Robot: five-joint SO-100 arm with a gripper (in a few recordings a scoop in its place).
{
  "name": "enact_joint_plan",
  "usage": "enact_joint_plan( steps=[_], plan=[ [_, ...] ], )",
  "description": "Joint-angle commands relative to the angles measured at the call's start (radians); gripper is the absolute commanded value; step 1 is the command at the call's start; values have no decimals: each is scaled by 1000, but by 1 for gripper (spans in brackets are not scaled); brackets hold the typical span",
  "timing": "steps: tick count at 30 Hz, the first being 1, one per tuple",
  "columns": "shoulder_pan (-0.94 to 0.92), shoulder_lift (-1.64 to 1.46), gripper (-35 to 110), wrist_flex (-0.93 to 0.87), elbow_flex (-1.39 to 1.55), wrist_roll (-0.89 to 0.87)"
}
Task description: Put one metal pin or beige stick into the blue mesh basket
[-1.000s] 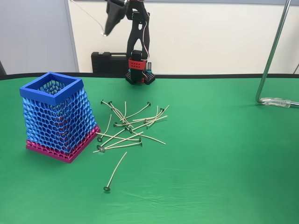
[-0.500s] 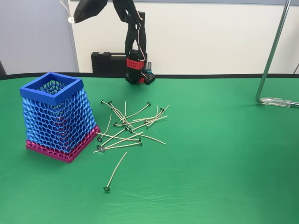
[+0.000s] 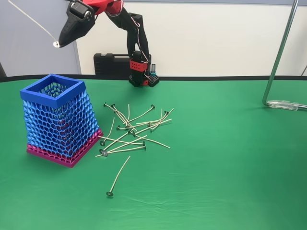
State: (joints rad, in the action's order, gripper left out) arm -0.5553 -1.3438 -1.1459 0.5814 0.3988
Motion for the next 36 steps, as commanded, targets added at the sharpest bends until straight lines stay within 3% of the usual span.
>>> enact_joint_plan(
  steps=[1,15,36],
  plan=[
    [8,35,1,48,-34,2],
    [20,69,1,92,-44,-20],
    [11,41,14,222,9,-31]
  ],
)
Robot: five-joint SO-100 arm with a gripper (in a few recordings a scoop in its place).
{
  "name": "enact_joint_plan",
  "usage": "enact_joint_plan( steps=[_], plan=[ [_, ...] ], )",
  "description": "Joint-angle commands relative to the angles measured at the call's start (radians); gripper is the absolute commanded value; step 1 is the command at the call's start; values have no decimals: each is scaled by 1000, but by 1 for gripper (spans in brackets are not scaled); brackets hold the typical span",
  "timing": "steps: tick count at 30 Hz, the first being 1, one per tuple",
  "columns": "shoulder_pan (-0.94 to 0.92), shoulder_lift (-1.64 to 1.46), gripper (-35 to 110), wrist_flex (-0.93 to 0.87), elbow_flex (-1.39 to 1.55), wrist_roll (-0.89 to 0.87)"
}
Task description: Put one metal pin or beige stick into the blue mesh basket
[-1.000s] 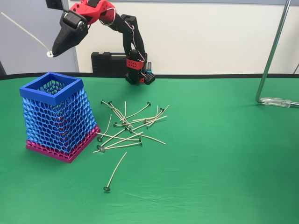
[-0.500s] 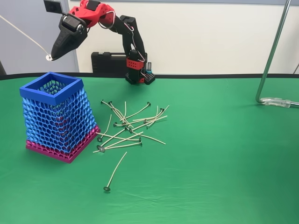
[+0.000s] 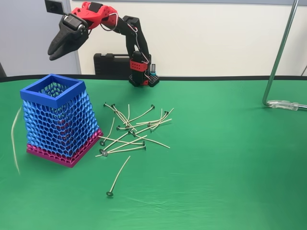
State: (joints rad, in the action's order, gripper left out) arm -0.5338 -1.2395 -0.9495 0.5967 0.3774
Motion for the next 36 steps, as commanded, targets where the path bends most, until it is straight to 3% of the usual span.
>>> enact_joint_plan(
  steps=[1,10,16,36],
  plan=[
    [-12,-64,15,29,-6,-9],
    [-15,-107,15,55,52,-17],
    [26,-236,1,2,212,-25],
    [465,-1028,1,6,1316,-52]
  ],
)
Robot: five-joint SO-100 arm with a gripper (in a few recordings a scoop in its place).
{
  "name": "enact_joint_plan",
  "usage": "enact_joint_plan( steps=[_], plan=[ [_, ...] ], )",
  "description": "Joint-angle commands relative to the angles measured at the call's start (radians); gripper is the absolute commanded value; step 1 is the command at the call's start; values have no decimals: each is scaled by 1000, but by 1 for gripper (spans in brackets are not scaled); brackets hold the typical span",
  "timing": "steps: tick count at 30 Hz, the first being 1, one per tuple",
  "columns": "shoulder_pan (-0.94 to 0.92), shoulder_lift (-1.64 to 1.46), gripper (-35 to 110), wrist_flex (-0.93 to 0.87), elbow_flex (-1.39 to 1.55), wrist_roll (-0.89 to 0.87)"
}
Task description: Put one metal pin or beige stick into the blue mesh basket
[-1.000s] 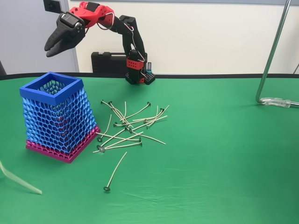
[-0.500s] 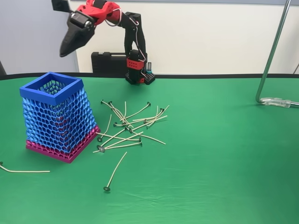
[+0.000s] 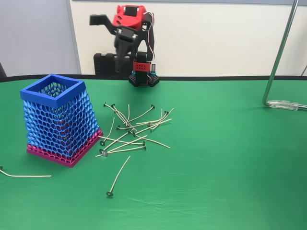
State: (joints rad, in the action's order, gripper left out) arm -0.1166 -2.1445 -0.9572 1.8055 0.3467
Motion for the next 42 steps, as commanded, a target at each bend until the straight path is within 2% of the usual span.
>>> enact_joint_plan(
  steps=[1,9,17,25,32,42],
  plan=[
    [64,-163,1,15,152,-35],
    [110,-479,1,114,532,-183],
    [173,-772,1,204,908,-216],
    [173,-983,1,219,1137,-213],
    [155,-1068,1,287,1276,-212],
    [161,-1178,1,126,1278,-249]
  ],
)
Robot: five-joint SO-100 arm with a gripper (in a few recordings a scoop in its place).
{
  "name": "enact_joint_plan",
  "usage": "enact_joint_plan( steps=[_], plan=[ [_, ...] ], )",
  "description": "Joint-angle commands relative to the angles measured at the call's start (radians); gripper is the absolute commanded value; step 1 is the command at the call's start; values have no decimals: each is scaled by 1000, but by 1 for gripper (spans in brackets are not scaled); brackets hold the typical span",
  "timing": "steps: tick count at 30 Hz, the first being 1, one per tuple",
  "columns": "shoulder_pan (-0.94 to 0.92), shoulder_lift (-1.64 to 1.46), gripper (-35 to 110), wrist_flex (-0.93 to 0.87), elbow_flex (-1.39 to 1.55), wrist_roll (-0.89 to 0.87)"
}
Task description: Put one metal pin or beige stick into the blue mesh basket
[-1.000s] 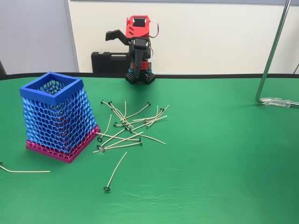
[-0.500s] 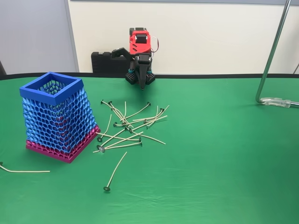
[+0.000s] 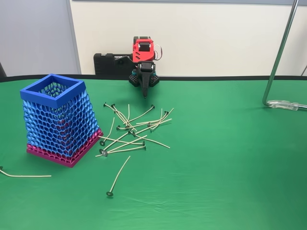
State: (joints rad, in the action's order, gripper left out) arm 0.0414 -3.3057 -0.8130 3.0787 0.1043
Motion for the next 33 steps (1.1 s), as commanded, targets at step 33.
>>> enact_joint_plan(
  steps=[33],
  plan=[
    [3,-18,1,-54,5,-20]
  ],
)
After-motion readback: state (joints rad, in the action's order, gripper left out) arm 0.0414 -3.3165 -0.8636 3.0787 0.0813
